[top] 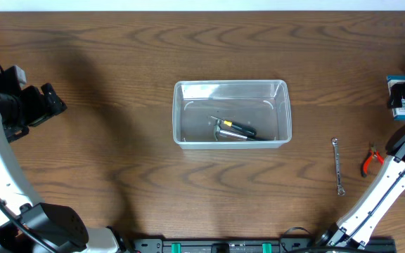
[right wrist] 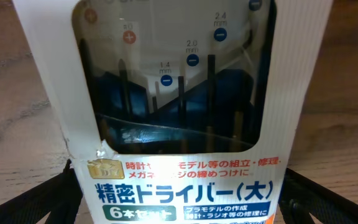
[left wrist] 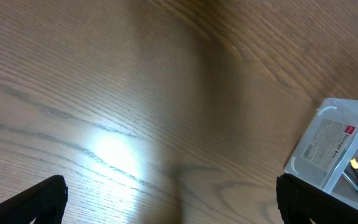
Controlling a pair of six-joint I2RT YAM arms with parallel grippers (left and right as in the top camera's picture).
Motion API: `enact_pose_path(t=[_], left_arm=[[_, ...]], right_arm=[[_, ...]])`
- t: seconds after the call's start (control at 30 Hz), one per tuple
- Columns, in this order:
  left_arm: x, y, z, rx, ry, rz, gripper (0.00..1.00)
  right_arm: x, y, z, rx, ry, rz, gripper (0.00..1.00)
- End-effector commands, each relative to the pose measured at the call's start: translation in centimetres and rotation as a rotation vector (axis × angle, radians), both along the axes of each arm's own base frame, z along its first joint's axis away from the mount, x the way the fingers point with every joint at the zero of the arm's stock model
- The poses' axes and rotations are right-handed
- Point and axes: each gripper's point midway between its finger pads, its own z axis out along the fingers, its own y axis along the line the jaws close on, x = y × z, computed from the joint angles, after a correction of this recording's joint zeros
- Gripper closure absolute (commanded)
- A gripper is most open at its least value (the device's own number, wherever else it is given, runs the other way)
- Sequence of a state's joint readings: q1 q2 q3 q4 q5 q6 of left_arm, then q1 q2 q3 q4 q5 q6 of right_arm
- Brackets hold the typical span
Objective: Pack container
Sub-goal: 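Lower the right gripper and grasp the screwdriver set box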
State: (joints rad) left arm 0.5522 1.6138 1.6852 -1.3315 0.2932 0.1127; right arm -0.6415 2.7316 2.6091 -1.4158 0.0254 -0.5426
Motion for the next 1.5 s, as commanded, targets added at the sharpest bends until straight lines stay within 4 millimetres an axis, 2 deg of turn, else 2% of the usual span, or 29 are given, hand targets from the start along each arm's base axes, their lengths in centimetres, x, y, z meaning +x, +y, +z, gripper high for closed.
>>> enact_pose_path(t=[0.0, 0.23, 0.53, 0.67, 0.97, 1.07, 1.2, 1.3, 1.4, 1.47], left_arm=[[0.0, -0.1, 0.0, -0.005, -0.004, -0.012, 0.02], [0.0, -0.1, 0.0, -0.005, -0.003, -0.012, 0.02], [0.0, -0.1, 0.0, -0.005, -0.003, -0.012, 0.02], [0.0, -0.1, 0.0, -0.005, -0.004, -0.012, 0.02], [0.0, -0.1, 0.0, -0.005, -0.003, -0.012, 0.02], [0.0, -0.1, 0.0, -0.005, -0.004, -0.012, 0.02], [0.0, -0.1, 0.0, -0.005, -0.003, -0.012, 0.02], [0.0, -0.1, 0.0, -0.005, -0.003, -0.012, 0.02], [0.0, -0.1, 0.0, -0.005, -0.003, -0.012, 0.02], [0.0, -0.1, 0.0, -0.005, -0.003, -0.012, 0.02]], right_arm=[[-0.1, -0.1, -0.3, 0.011, -0.003, 0.010, 0.01], [-0.1, 0.0, -0.3, 0.012, -0.002, 0.011, 0.02], [-0.1, 0.0, -0.3, 0.011, -0.003, 0.011, 0.18], [0.3, 0.2, -0.3, 0.007, -0.007, 0.018, 0.21], [1.8, 1.4, -0.3, -0.011, -0.021, 0.043, 0.27], [2.5, 1.8, -0.2, -0.019, -0.034, 0.041, 0.35], [3.1, 2.5, 0.0, -0.021, -0.039, 0.049, 0.36], [3.7, 3.1, 0.7, -0.020, -0.055, 0.048, 0.40], [4.5, 3.7, 2.1, -0.031, -0.085, 0.064, 0.55], [5.3, 4.3, 3.5, -0.042, -0.117, 0.079, 0.60]])
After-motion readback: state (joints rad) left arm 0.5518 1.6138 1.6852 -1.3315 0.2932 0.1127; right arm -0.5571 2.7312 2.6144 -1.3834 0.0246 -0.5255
